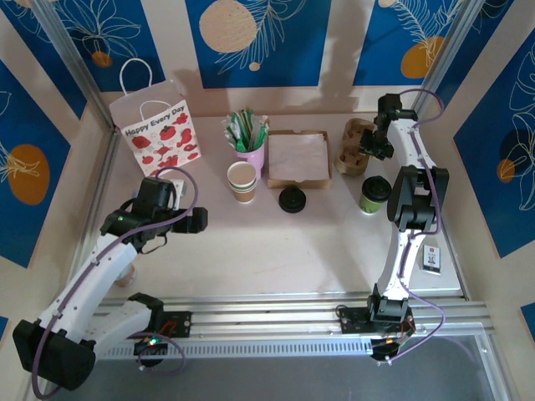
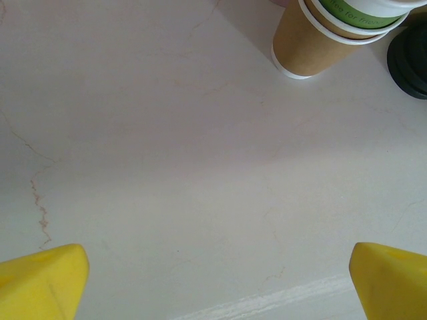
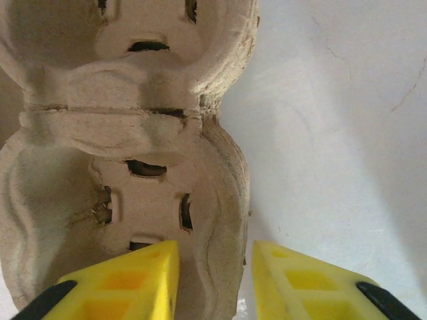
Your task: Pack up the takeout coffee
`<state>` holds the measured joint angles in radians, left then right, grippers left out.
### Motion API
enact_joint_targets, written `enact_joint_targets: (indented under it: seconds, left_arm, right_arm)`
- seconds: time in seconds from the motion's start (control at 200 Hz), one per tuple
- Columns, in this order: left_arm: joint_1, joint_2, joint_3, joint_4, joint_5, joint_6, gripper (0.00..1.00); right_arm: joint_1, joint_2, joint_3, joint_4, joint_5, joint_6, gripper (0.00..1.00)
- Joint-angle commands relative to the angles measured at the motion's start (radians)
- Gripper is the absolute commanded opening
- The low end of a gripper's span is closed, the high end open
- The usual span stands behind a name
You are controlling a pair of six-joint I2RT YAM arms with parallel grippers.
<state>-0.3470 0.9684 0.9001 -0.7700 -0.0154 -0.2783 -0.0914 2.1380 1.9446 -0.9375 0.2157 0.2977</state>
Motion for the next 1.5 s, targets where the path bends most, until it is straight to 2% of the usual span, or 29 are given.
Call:
enact_joint_targets:
  seconds: [0.0, 0.315, 0.47, 0.615, 0.905, 1.496]
  left_arm:
    - [0.01, -0.005, -0.007, 0.006, 0.017, 0.021, 1.0]
    - [0.01, -0.005, -0.007, 0.006, 0.017, 0.021, 1.0]
    - [0.011, -0.005, -0.007, 0.006, 0.017, 0.021, 1.0]
    - [0.011, -0.003, -0.007, 0.005, 0.015, 0.022, 1.0]
    - [0.011, -0.003, -0.007, 0.005, 0.015, 0.021, 1.0]
    - [0.01, -0.003, -0.007, 0.003, 0.012, 0.021, 1.0]
  right_arm:
    - [0.0, 0.003, -0.008, -0.025, 0.007, 0.007, 0.37]
    - [0.001, 0.029, -0.017, -0.019, -0.006, -0.003, 0.35]
    - [0.002, 0.039, -0.017, -0.016, -0.013, -0.005, 0.3]
    - [0.004, 0.045, -0.014, -0.018, -0.01, -0.007, 0.28]
    - [0.004, 0.025, -0.001, -0.022, -0.004, -0.007, 0.15]
    - [0.01, -0.033, 0.034, -0.032, -0.011, 0.009, 0.01]
